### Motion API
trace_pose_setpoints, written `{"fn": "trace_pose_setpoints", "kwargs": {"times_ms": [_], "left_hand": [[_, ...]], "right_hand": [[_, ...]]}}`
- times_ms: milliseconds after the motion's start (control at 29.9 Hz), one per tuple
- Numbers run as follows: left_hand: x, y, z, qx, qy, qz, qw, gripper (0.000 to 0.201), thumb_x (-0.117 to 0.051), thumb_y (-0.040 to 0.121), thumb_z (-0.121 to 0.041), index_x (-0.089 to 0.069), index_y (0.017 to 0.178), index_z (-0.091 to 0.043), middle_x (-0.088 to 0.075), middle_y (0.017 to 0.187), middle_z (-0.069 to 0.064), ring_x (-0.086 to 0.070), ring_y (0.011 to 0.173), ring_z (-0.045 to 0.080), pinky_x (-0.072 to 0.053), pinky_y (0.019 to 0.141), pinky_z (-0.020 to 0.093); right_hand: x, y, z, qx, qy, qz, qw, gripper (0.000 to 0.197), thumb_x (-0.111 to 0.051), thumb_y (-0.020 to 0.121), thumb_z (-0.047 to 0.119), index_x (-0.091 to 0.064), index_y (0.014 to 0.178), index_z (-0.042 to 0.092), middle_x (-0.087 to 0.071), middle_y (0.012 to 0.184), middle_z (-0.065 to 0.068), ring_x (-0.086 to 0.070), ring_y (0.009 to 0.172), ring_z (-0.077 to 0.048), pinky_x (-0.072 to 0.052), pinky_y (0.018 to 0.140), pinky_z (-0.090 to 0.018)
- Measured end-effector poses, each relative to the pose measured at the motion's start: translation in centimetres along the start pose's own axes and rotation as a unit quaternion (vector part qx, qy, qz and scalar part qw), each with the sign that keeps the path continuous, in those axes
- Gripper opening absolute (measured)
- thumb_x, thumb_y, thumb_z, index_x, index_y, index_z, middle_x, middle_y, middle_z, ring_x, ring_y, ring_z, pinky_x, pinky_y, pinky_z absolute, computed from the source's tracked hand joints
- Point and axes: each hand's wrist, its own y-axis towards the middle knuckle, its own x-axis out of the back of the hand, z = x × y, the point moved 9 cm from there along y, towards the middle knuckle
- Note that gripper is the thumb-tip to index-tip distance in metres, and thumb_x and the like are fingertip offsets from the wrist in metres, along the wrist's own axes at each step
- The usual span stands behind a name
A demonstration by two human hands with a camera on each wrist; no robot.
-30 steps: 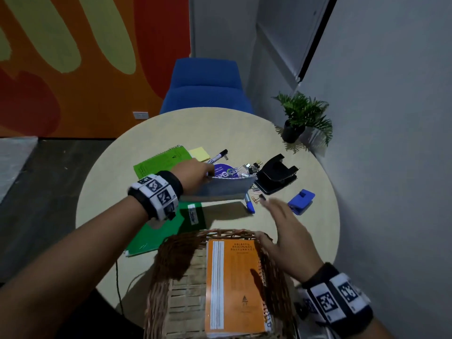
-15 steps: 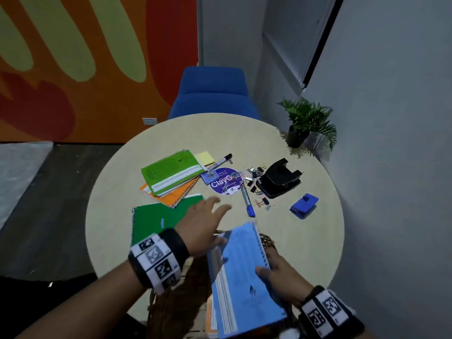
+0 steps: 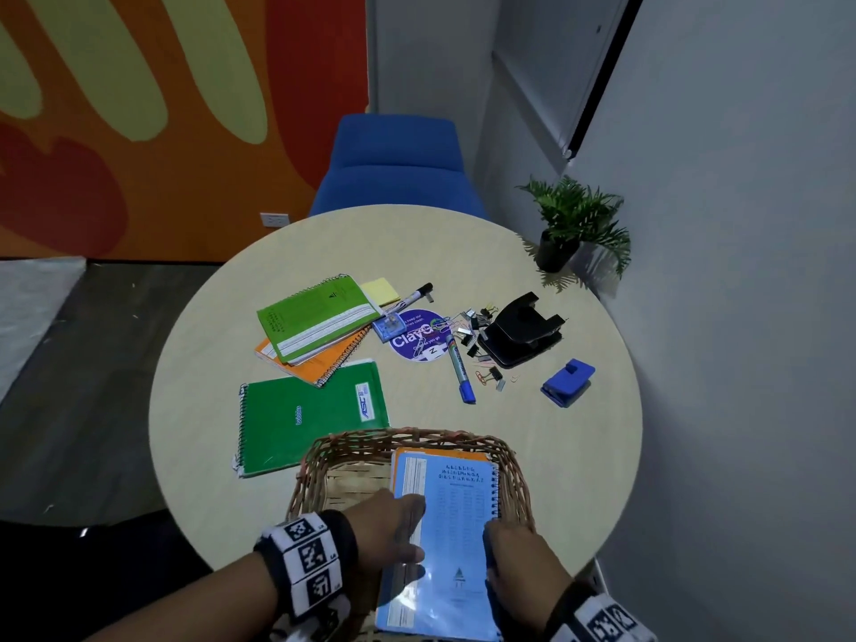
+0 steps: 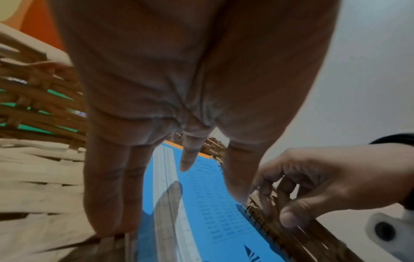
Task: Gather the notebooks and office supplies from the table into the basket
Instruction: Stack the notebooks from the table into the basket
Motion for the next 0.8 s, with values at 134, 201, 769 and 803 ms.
{"fn": "trace_pose_setpoints", "kwargs": {"times_ms": [134, 201, 769, 803], "left_hand": [[-1.1, 0.0, -0.1, 0.014, 0.014, 0.017, 1.000, 0.046, -0.059, 0.085, -0.043, -0.045, 0.123, -0.020, -0.034, 0.127, 0.012, -0.054, 0.098, 0.034, -0.049, 0.093, 0.046], [-1.4, 0.2, -0.1, 0.019, 0.019, 0.007, 1.000, 0.039, -0.063, 0.083, -0.040, -0.051, 0.111, -0.016, -0.028, 0.132, 0.012, -0.052, 0.086, 0.032, -0.052, 0.090, 0.044], [13.5, -3.1, 5.2, -0.039, -0.163, -0.198, 0.966, 0.047, -0.063, 0.085, -0.040, -0.054, 0.127, -0.021, -0.062, 0.120, 0.001, -0.060, 0.098, 0.014, -0.049, 0.087, 0.027], [16.2, -3.2, 7.6, -0.022, -0.187, -0.230, 0.955, 0.042, -0.062, 0.087, -0.038, -0.056, 0.124, -0.019, -0.063, 0.116, 0.001, -0.061, 0.089, 0.012, -0.048, 0.078, 0.022]], "right_hand": [[-1.5, 0.9, 0.8, 0.011, -0.080, 0.030, 0.996, 0.027, -0.055, 0.085, 0.018, -0.051, 0.111, 0.011, -0.049, 0.123, -0.014, -0.056, 0.106, -0.033, -0.041, 0.076, -0.036], [-2.2, 1.3, 1.2, 0.020, -0.105, 0.039, 0.994, 0.030, -0.057, 0.085, 0.021, -0.052, 0.113, 0.010, -0.043, 0.129, -0.013, -0.056, 0.104, -0.034, -0.045, 0.082, -0.039], [7.3, 1.9, 6.6, 0.044, 0.101, 0.073, 0.991, 0.070, -0.067, 0.080, 0.048, -0.037, 0.141, 0.031, -0.047, 0.134, 0.006, -0.053, 0.119, -0.011, -0.045, 0.098, -0.028], [8.7, 3.0, 7.8, 0.054, 0.196, 0.058, 0.977, 0.063, -0.069, 0.081, 0.040, -0.043, 0.137, 0.028, -0.054, 0.124, 0.005, -0.061, 0.107, -0.011, -0.051, 0.092, -0.028]]}}
